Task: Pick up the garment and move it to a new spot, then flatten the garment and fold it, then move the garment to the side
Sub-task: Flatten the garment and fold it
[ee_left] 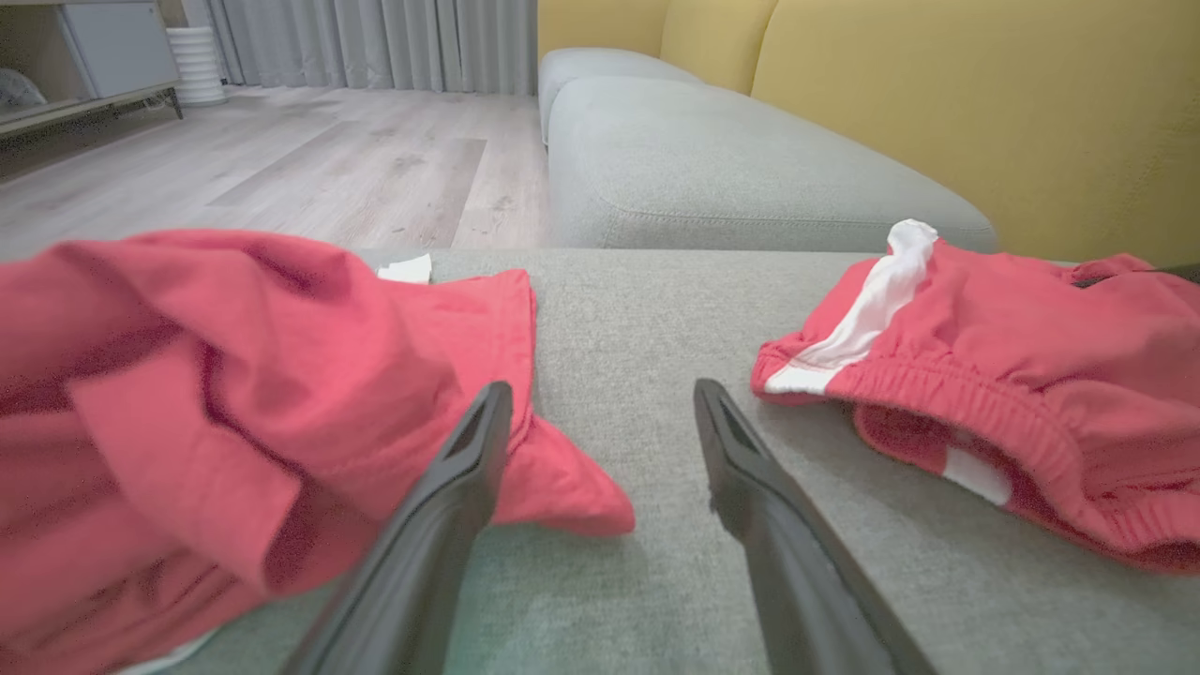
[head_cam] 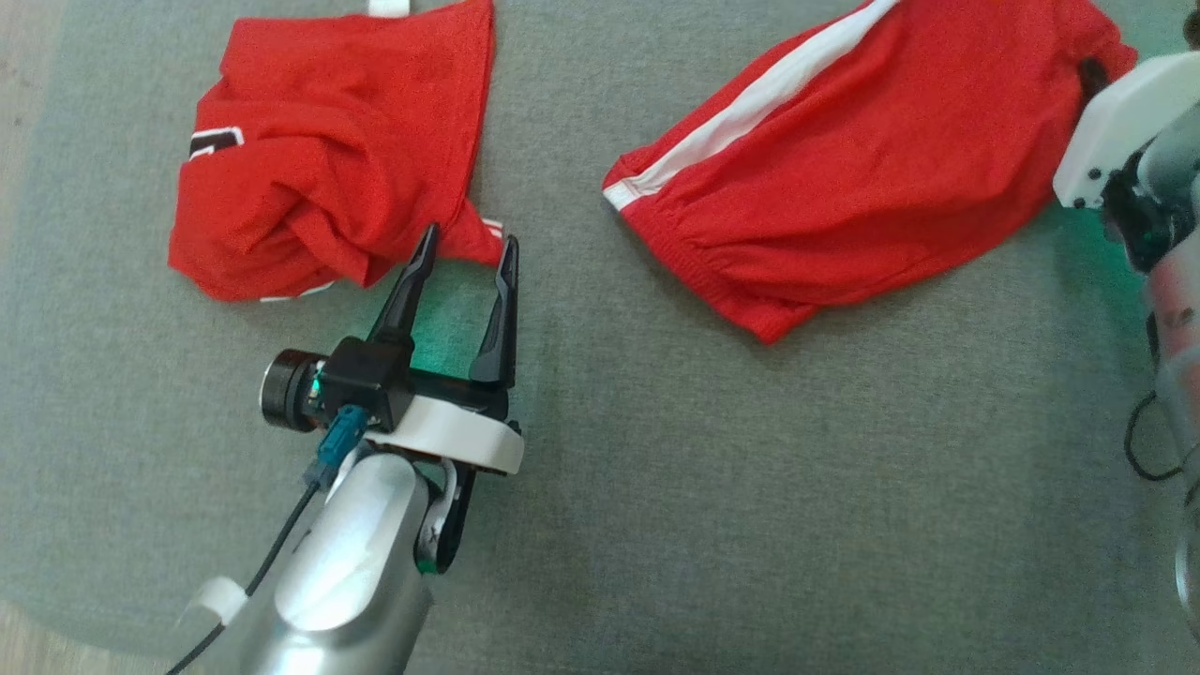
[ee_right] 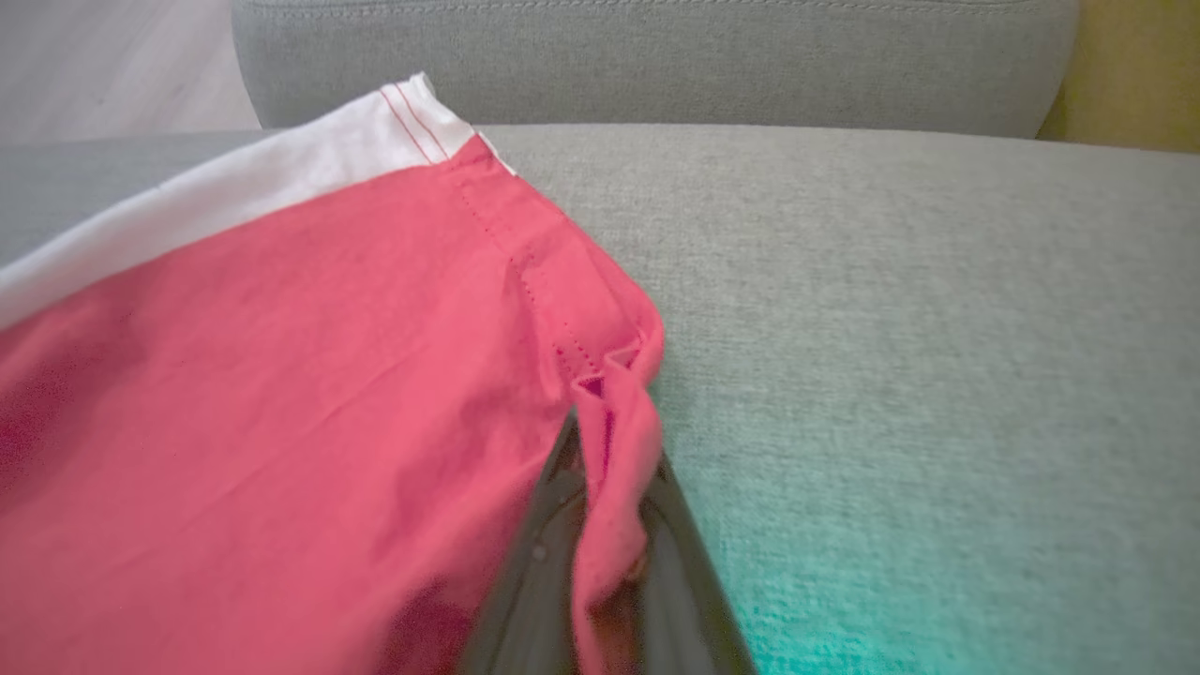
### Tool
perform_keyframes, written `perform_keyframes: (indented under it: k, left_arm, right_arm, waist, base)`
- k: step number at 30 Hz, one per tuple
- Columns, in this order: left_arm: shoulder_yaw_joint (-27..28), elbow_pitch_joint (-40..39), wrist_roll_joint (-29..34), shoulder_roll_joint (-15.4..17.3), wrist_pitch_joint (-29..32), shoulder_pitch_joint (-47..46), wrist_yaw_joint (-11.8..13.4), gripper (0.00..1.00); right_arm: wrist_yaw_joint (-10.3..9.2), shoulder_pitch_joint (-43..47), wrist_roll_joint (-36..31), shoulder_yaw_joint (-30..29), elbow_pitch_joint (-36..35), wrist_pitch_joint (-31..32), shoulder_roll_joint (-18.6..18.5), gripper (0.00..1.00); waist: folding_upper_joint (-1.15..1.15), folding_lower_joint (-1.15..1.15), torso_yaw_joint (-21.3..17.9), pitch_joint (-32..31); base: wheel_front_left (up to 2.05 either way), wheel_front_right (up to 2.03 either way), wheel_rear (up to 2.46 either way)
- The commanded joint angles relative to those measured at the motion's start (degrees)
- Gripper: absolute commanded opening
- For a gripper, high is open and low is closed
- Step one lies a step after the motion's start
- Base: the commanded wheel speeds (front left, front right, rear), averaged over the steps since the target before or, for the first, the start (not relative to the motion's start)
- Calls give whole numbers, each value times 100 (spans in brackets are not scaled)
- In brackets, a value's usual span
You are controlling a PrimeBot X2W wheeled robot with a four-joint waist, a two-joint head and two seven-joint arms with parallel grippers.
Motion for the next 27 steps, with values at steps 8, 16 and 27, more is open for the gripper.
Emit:
perform_keyframes:
  k: [8, 16, 27]
  left_arm:
    - [310, -62, 104, 43, -55, 64, -55, 100]
    - [459, -21, 177, 58, -55, 330, -87, 100]
    - [553, -18, 263, 63, -55, 528, -144, 100]
  right_arm:
    - [-10, 393, 589, 37, -75, -667, -186, 0]
    - [-10, 994, 1001, -480, 16, -1199, -660, 0]
    - [-10, 1392, 689, -1309, 447, -1860, -841, 0]
  waist:
    - [0, 0, -362, -500]
    - [0, 0, -693, -944]
    - [0, 0, -794, -1124]
  base:
    - [0, 0, 0]
    - [0, 0, 0]
    - [0, 0, 0]
